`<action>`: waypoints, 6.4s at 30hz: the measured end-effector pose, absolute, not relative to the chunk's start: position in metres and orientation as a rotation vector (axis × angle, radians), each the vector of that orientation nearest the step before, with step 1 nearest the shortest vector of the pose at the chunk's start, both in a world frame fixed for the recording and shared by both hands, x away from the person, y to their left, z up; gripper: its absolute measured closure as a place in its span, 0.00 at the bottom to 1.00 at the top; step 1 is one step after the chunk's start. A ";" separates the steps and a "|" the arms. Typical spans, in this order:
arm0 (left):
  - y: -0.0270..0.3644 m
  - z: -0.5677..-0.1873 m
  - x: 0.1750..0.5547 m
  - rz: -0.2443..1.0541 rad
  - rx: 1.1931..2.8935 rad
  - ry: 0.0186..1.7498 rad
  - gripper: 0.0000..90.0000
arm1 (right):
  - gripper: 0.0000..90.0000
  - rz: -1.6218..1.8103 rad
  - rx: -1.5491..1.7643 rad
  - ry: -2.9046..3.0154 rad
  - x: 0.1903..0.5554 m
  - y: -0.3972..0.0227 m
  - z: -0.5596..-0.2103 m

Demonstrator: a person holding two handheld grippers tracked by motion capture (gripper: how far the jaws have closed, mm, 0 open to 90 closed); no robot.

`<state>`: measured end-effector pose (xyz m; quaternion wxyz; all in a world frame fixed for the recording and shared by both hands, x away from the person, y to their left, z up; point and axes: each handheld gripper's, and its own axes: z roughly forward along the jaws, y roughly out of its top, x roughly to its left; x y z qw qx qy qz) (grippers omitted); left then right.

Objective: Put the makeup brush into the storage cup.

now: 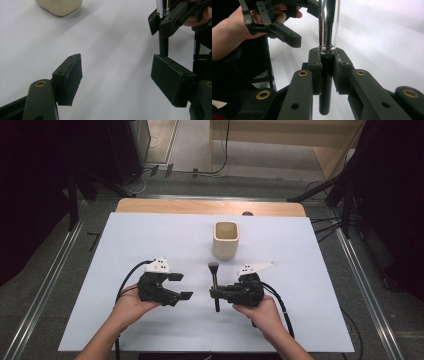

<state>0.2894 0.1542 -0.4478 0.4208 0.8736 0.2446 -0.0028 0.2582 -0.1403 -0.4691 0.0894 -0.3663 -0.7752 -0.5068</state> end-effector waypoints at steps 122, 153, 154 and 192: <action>0.204 -0.458 0.276 0.120 2.194 0.762 0.23 | 0.88 -1.674 -1.369 -2.500 0.339 -0.171 -0.377; 0.205 -0.458 0.276 0.114 2.190 0.753 0.23 | 0.88 -1.745 -1.556 -2.522 0.387 -0.168 -0.362; 0.205 -0.458 0.276 0.113 2.189 0.753 0.23 | 0.88 -1.747 -1.566 -2.517 0.388 -0.169 -0.363; 0.204 -0.457 0.277 0.106 2.188 0.752 0.23 | 0.88 -1.792 -1.710 -2.499 0.406 -0.156 -0.405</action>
